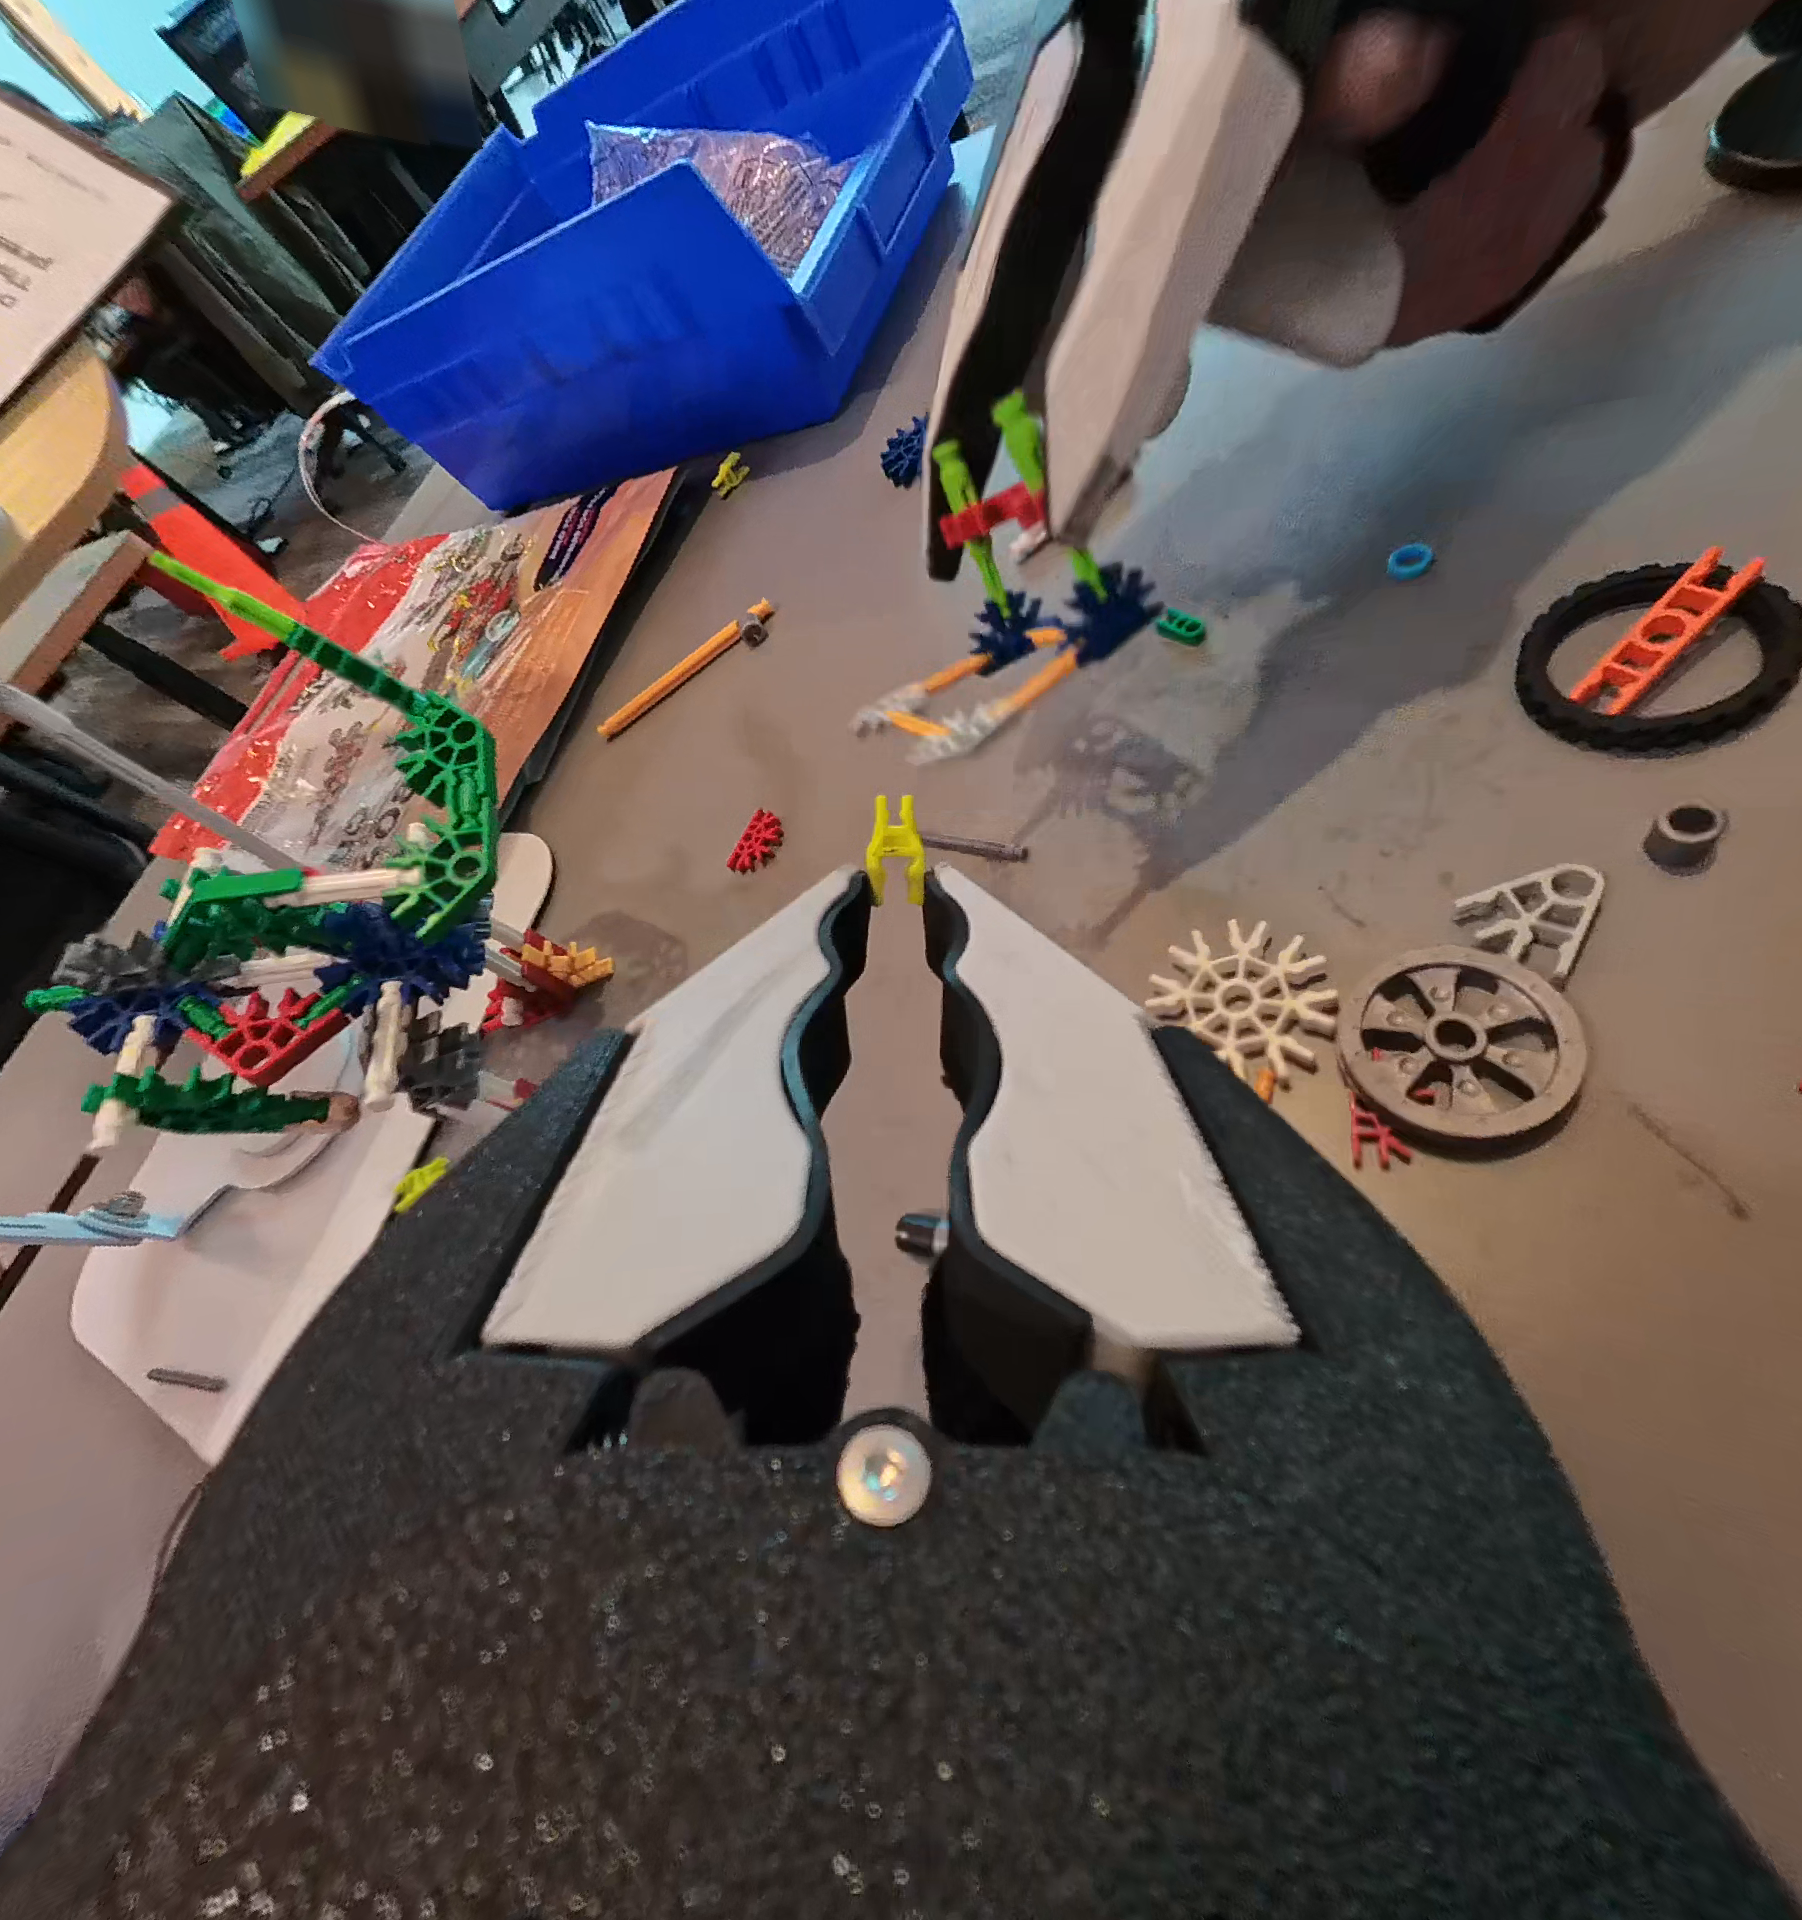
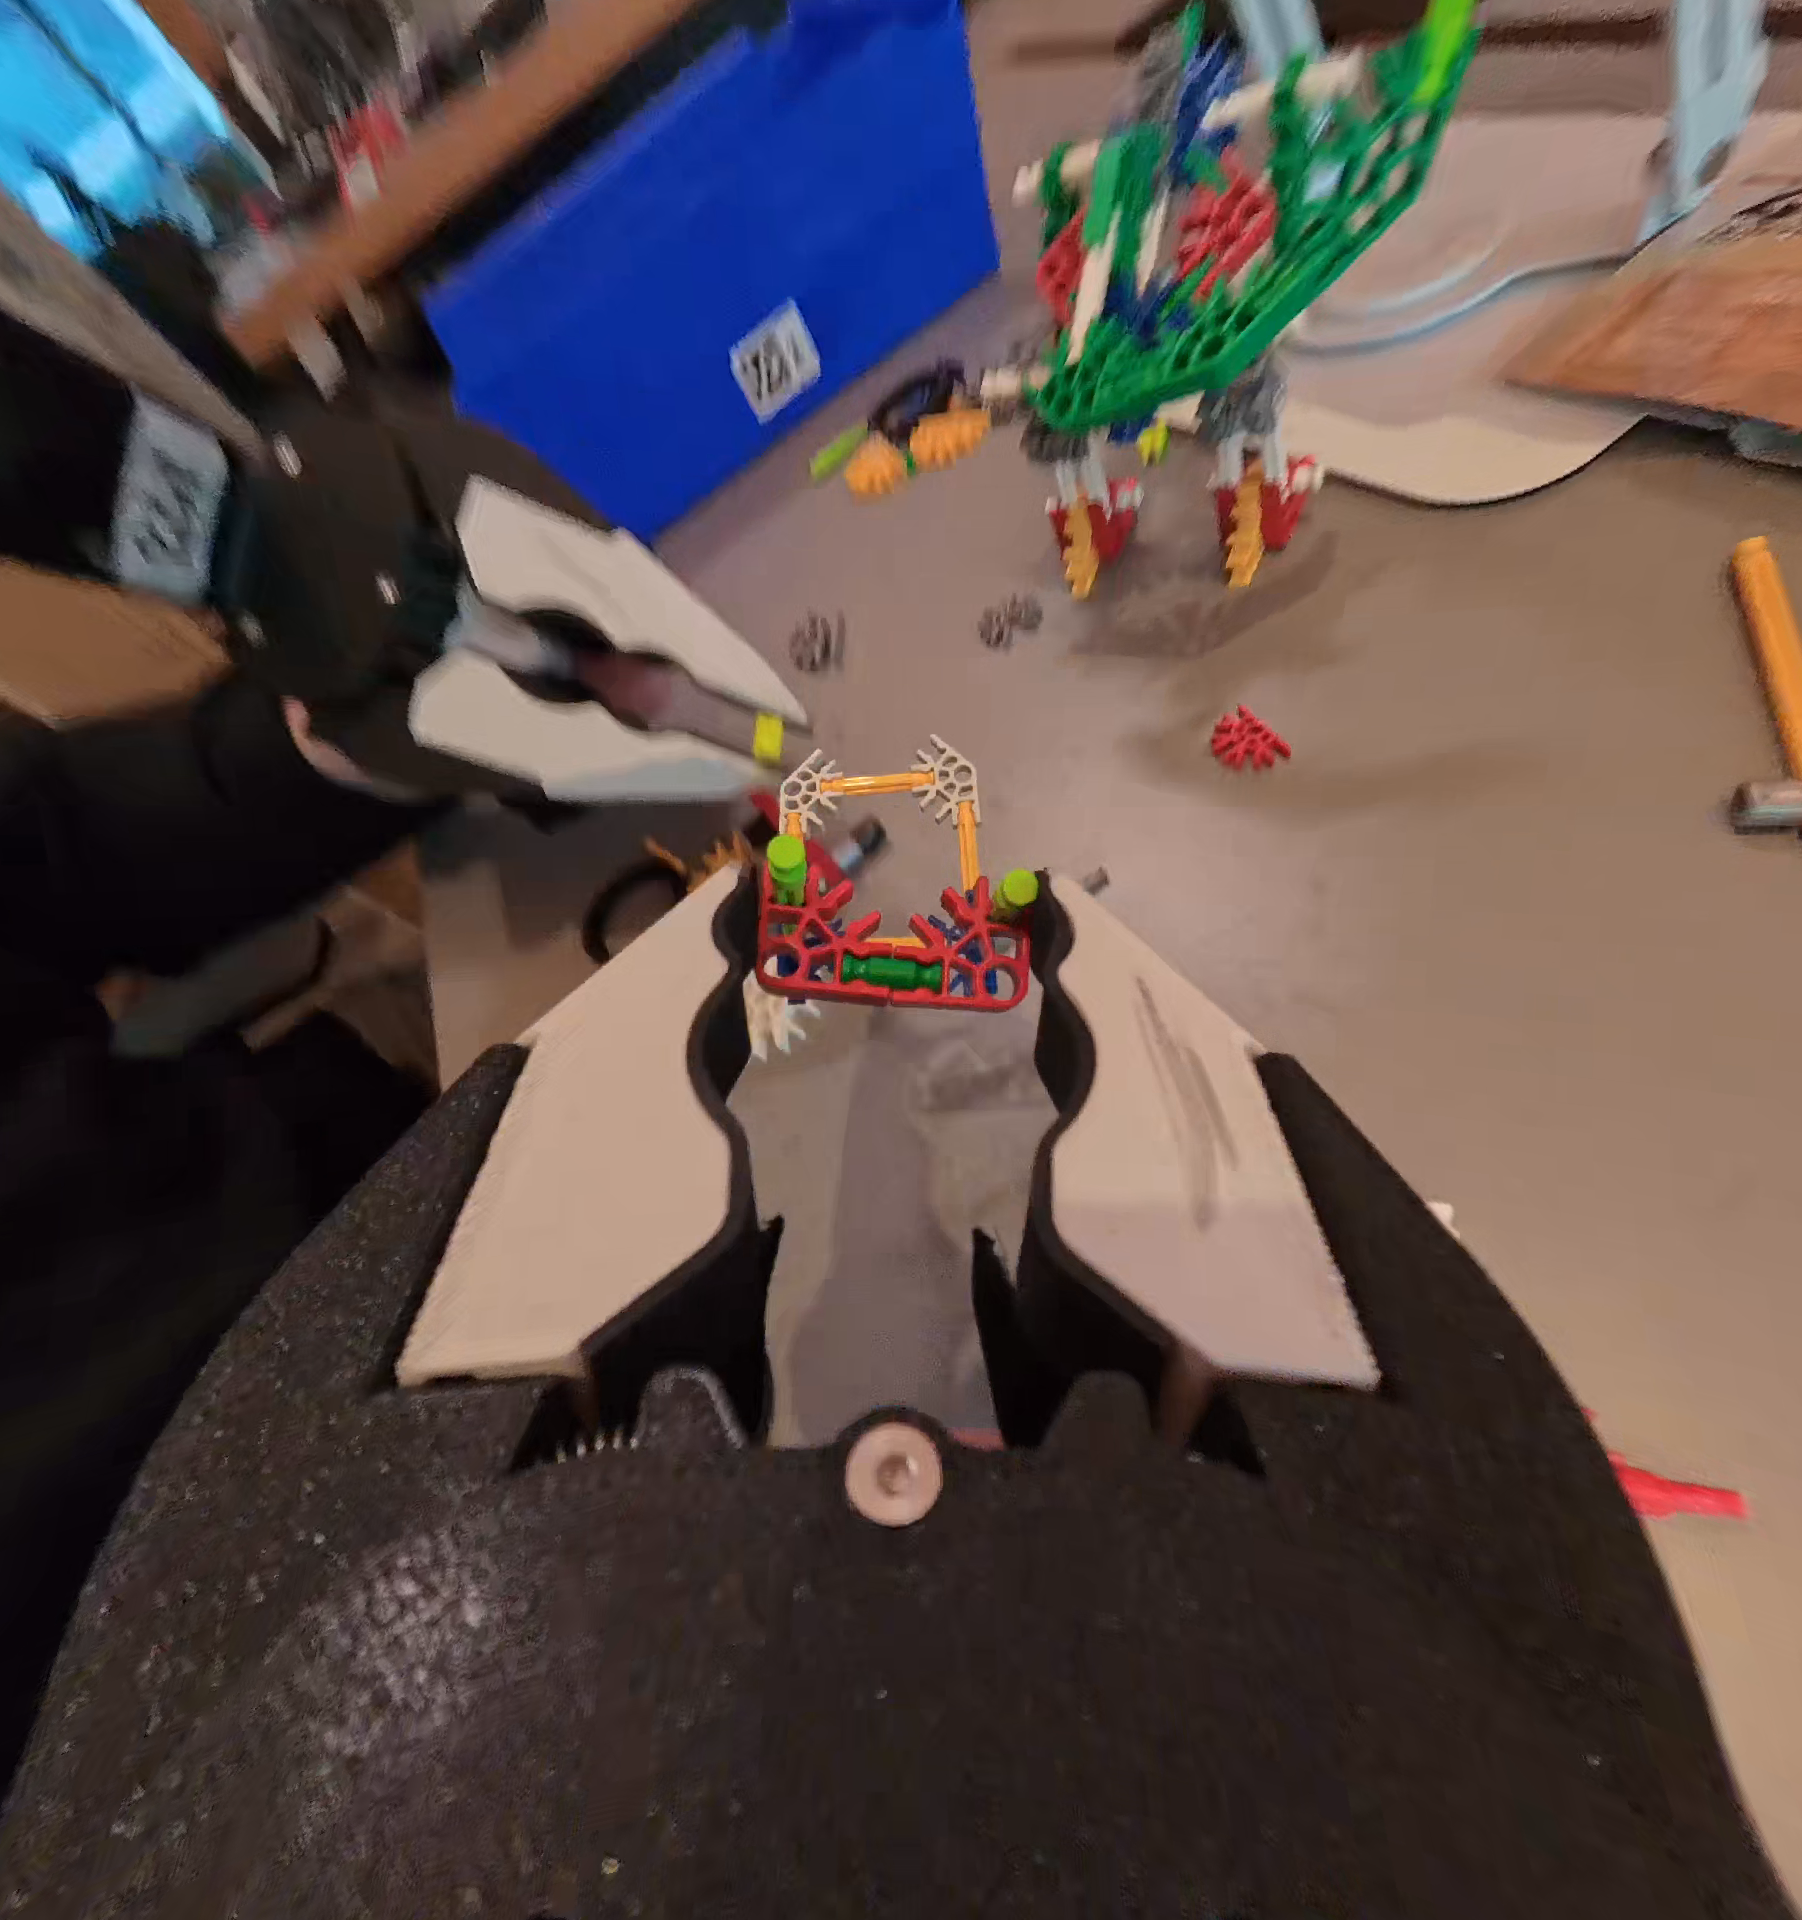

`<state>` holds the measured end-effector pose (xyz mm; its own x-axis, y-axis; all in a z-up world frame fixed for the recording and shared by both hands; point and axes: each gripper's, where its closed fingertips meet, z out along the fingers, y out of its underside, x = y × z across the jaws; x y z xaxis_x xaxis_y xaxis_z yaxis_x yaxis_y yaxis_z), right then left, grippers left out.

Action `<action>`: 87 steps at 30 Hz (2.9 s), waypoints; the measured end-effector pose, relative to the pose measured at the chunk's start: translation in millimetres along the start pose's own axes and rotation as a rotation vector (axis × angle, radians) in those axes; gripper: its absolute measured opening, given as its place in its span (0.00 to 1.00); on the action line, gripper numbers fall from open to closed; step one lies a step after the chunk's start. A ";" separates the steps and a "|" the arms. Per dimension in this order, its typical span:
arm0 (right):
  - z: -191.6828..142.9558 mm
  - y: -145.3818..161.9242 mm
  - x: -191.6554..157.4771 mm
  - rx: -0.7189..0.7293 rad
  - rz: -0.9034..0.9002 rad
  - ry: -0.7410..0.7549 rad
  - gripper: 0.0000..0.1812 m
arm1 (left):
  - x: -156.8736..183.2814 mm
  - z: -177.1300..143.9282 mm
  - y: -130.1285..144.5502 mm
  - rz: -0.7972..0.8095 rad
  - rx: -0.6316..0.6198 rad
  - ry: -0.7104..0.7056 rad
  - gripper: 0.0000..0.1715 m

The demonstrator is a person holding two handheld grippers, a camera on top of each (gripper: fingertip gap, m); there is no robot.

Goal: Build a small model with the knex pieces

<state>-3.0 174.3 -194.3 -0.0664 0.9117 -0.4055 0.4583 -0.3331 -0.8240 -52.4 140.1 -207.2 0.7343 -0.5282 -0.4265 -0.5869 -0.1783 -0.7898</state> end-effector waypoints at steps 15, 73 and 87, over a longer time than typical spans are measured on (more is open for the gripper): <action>-19.5 -38.9 -27.9 0.431 0.226 -0.120 0.28 | 10.6 20.8 -51.0 0.010 0.161 -0.079 0.04; -17.5 44.2 -10.5 0.007 -0.129 0.195 0.28 | 31.0 45.3 -38.8 0.582 0.135 -0.146 0.04; -14.3 86.7 3.8 -0.410 -0.279 0.152 0.28 | 57.7 67.1 -0.3 0.938 -0.042 0.020 0.05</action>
<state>49.2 152.3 -261.5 -0.1203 0.9871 -0.1057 0.7529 0.0214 -0.6578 13.1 165.3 -261.1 -0.0508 -0.4853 -0.8729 -0.9483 0.2976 -0.1103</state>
